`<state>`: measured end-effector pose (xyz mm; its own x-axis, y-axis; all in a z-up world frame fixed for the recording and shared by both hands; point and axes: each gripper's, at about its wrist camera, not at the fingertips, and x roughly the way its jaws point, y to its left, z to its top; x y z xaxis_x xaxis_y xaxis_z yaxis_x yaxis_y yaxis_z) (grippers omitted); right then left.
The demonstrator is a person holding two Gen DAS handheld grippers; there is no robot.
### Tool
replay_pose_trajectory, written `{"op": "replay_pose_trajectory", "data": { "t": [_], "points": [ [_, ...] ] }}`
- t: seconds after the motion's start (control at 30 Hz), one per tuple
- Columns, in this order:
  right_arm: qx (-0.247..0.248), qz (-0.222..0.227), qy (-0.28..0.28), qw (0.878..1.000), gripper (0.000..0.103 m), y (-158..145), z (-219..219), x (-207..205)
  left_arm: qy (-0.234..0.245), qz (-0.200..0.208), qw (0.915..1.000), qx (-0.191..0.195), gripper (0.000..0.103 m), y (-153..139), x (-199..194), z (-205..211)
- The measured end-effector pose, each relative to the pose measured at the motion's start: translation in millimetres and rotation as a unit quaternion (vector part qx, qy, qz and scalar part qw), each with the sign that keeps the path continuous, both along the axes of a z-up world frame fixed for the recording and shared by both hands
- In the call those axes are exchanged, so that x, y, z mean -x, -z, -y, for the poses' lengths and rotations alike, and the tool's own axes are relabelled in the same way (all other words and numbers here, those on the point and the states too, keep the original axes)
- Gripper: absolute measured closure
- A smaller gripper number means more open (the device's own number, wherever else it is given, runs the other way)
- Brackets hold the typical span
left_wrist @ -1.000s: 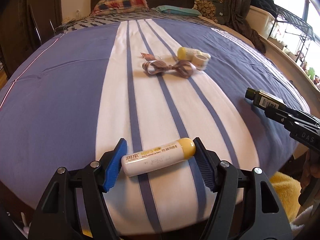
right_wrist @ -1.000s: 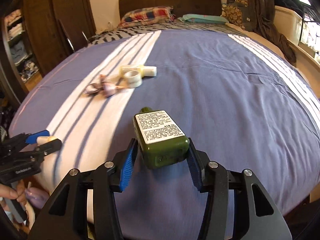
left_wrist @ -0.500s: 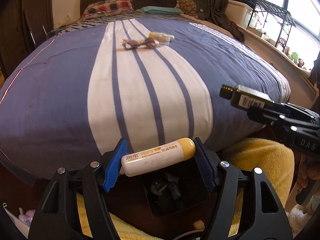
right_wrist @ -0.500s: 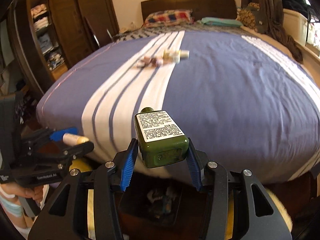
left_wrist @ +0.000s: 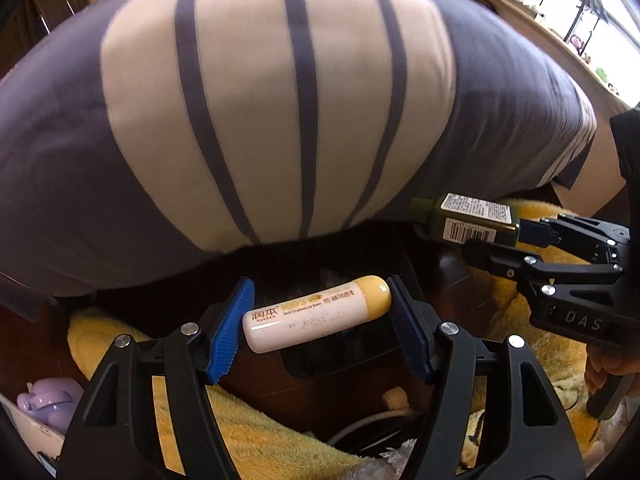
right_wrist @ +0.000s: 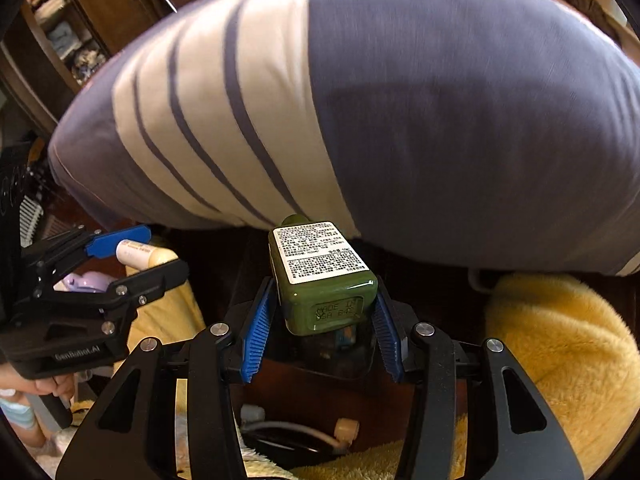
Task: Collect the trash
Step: 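Lower the tube and green bottle into the black bin and open both tools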
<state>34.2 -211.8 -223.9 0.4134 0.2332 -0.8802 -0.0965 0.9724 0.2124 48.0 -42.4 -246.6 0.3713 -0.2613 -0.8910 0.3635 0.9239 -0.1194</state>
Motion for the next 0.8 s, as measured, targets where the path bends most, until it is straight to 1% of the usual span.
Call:
{"op": "replay_pose_trajectory", "data": {
  "t": [0.13, 0.3, 0.43, 0.53, 0.57, 0.6, 0.7, 0.8],
  "points": [
    [-0.004, -0.023, 0.005, 1.000, 0.055, 19, 0, -6, 0.003, -0.030, 0.9995, -0.004, 0.039, 27, -6, 2],
    [-0.009, -0.045, 0.009, 0.999, 0.055, 36, -2, -16, 0.011, -0.066, 0.9977, -0.006, 0.039, 55, -12, 9],
    [-0.017, -0.058, 0.015, 0.998, 0.054, 44, 0, -23, 0.011, -0.089, 0.9959, -0.003, 0.039, 67, -17, 11],
    [-0.027, -0.061, 0.020, 0.998, 0.052, 46, 1, -28, 0.007, -0.095, 0.9955, -0.006, 0.039, 71, -20, 12],
    [-0.032, -0.061, 0.022, 0.997, 0.048, 46, 2, -29, 0.004, -0.096, 0.9954, -0.007, 0.035, 71, -20, 11],
    [-0.039, -0.058, 0.026, 0.997, 0.046, 44, 3, -31, 0.001, -0.095, 0.9955, -0.007, 0.029, 71, -22, 10],
    [-0.044, -0.051, 0.037, 0.997, 0.041, 39, 9, -31, -0.007, -0.086, 0.9962, -0.011, 0.022, 65, -23, 6],
    [-0.045, -0.039, 0.050, 0.997, 0.039, 32, 17, -27, -0.014, -0.074, 0.9971, -0.010, 0.017, 55, -26, 0]
  ]
}}
